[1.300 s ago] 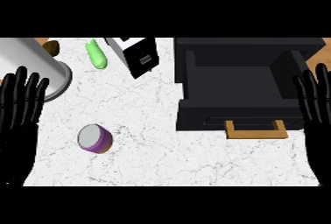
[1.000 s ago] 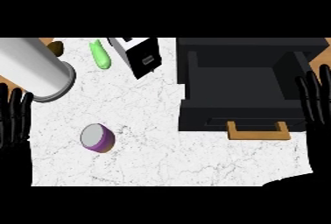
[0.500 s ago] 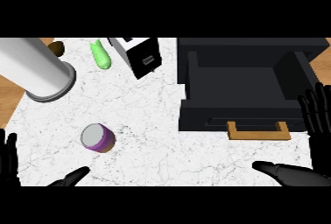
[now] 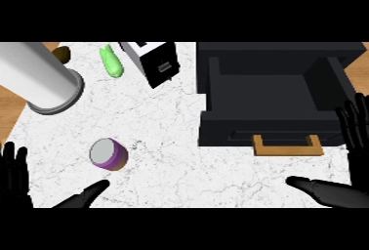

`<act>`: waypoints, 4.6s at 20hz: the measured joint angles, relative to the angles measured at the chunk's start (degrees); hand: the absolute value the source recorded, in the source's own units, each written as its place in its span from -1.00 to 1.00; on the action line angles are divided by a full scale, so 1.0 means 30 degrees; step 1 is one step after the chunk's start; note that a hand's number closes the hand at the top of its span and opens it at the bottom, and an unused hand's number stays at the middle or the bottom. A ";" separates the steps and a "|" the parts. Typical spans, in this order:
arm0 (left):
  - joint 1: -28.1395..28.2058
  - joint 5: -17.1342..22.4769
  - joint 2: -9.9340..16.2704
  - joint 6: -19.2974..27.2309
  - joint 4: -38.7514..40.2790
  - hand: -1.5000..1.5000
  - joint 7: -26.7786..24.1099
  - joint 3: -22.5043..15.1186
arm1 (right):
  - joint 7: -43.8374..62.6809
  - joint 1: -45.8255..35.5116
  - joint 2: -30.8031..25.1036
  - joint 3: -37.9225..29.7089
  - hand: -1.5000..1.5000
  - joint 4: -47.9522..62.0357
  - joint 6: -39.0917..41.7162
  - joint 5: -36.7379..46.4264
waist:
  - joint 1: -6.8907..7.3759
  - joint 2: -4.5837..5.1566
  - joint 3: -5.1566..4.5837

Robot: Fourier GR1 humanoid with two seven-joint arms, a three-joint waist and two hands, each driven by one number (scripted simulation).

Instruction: Pick up the can, place it into the drawer and close the drawer

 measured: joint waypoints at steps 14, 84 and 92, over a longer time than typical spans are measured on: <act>-0.0744 0.2398 -0.0034 0.2931 0.6590 -1.00 -0.4170 -0.1074 | -0.0258 0.1307 -0.0155 -0.1097 -1.00 -0.1291 0.1107 -0.0871 | -0.0039 0.0002 -0.0007; -1.4683 1.3035 0.1751 -0.8704 3.2946 1.00 -2.0054 0.4734 | 0.1818 0.0263 0.0264 -0.3417 -1.00 -0.3282 0.2750 -0.0706 | -0.0373 0.0094 -0.0021; -1.7386 1.2273 0.1276 -0.9475 3.2809 1.00 -1.8156 0.3949 | 0.2812 -0.0067 0.0013 -0.3723 -1.00 -0.4001 0.2352 -0.0675 | -0.0200 0.0022 -0.0009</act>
